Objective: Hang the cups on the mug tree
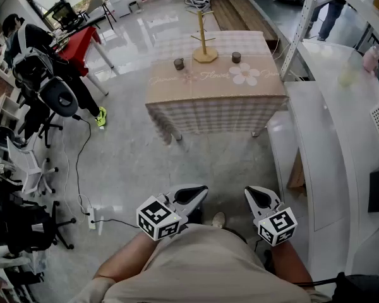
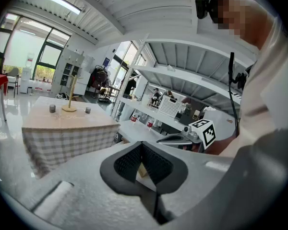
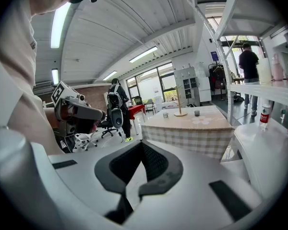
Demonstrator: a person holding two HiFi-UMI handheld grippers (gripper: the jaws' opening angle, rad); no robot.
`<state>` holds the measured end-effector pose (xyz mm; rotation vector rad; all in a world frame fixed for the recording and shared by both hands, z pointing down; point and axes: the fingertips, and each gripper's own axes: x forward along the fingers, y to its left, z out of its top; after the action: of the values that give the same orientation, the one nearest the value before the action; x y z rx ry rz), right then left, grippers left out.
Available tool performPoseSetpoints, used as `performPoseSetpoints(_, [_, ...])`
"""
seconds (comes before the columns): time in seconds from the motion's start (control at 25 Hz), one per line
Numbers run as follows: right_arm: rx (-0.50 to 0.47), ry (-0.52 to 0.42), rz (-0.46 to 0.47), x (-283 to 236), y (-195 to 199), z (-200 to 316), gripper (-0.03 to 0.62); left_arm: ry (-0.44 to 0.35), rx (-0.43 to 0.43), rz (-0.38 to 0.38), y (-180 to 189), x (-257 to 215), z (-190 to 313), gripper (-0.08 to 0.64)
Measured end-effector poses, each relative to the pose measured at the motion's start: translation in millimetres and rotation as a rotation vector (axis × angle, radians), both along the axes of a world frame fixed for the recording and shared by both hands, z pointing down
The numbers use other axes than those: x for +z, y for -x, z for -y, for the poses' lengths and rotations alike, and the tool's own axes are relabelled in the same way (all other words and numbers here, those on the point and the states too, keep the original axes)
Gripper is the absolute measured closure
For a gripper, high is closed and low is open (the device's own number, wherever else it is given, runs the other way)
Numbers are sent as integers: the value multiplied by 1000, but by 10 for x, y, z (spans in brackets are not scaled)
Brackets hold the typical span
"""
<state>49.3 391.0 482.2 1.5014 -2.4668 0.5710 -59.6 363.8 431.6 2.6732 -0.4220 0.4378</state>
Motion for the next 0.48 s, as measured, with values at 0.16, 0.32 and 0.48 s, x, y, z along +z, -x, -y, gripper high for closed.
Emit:
performPoseSetpoints(0.16, [11,6,-12,56,-24,207,578,7,-13,-11,29,55,256,552])
performPoseSetpoints(0.32, [25,11,-33,118,-9,584,578,2,-5,-28,63,128,683,552])
performPoseSetpoints(0.48, [48,23,-54,133,29,1042,578,1,24,-52,70,146,1176,552])
